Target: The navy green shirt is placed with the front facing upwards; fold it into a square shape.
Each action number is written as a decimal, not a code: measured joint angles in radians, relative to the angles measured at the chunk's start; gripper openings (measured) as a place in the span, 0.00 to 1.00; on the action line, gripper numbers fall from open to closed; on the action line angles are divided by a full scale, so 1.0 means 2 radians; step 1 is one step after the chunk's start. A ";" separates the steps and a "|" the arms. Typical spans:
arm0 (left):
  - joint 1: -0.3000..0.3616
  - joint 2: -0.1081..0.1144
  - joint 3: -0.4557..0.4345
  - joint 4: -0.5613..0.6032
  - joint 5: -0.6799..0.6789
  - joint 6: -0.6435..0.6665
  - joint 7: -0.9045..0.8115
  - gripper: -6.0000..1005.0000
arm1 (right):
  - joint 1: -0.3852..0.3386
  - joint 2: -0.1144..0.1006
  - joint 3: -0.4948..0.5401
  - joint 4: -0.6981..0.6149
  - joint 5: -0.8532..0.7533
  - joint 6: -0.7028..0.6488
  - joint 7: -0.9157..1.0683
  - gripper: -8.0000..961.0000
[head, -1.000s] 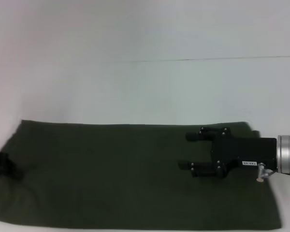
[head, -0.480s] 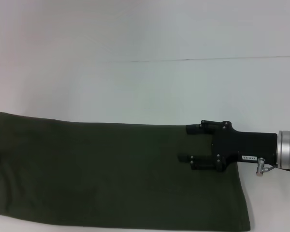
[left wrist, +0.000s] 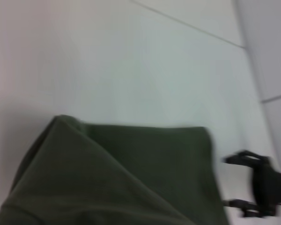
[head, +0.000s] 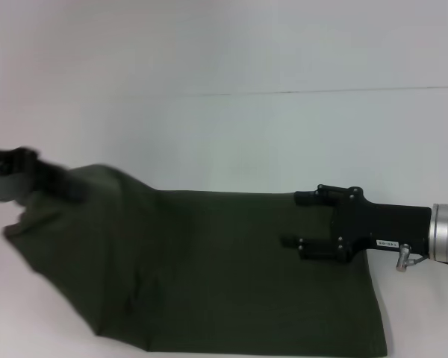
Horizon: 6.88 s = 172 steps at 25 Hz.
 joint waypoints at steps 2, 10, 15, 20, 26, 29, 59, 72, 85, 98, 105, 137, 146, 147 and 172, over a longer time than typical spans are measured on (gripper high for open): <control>-0.015 -0.010 0.005 0.001 -0.017 0.009 -0.007 0.10 | -0.005 0.000 0.001 0.000 0.008 0.009 0.000 0.84; -0.068 -0.085 0.049 -0.007 -0.038 -0.025 -0.019 0.10 | -0.032 -0.001 0.001 0.000 0.075 0.047 -0.004 0.84; -0.074 -0.122 0.065 -0.053 -0.039 -0.096 -0.017 0.10 | -0.052 -0.002 0.001 -0.003 0.104 0.065 -0.004 0.84; -0.065 -0.130 0.067 -0.124 -0.059 -0.151 0.005 0.10 | -0.063 -0.003 0.006 -0.004 0.115 0.066 -0.012 0.84; -0.043 -0.133 0.082 -0.185 -0.117 -0.196 0.037 0.10 | -0.064 -0.002 0.017 -0.002 0.115 0.067 -0.017 0.84; -0.037 -0.134 0.089 -0.208 -0.132 -0.211 0.054 0.10 | -0.064 -0.002 0.017 -0.003 0.115 0.068 -0.016 0.84; -0.011 -0.136 0.093 -0.331 -0.219 -0.246 0.168 0.53 | -0.060 -0.001 0.019 0.001 0.115 0.086 -0.016 0.84; 0.021 -0.132 0.082 -0.278 -0.278 -0.188 0.211 0.90 | -0.074 -0.003 0.019 -0.001 0.151 0.024 -0.009 0.83; 0.118 -0.090 0.070 -0.120 -0.242 -0.052 0.340 0.94 | -0.057 -0.014 -0.070 -0.228 0.093 -0.099 0.393 0.83; 0.116 -0.089 0.076 -0.111 -0.180 -0.049 0.363 0.93 | 0.131 -0.019 -0.143 -0.346 -0.192 -0.204 0.776 0.82; 0.110 -0.088 0.080 -0.112 -0.180 -0.051 0.364 0.93 | 0.190 -0.003 -0.215 -0.319 -0.279 -0.225 0.813 0.82; 0.110 -0.092 0.082 -0.131 -0.181 -0.059 0.363 0.93 | 0.169 -0.002 -0.363 -0.285 -0.335 -0.105 0.838 0.82; 0.109 -0.092 0.082 -0.131 -0.180 -0.062 0.366 0.93 | 0.154 -0.011 -0.282 -0.293 -0.354 -0.104 0.833 0.82; 0.108 -0.092 0.082 -0.131 -0.180 -0.062 0.366 0.93 | 0.153 -0.012 -0.277 -0.294 -0.355 -0.105 0.833 0.82; 0.109 -0.092 0.079 -0.132 -0.181 -0.057 0.356 0.93 | 0.178 -0.011 -0.162 -0.341 -0.279 -0.175 0.816 0.81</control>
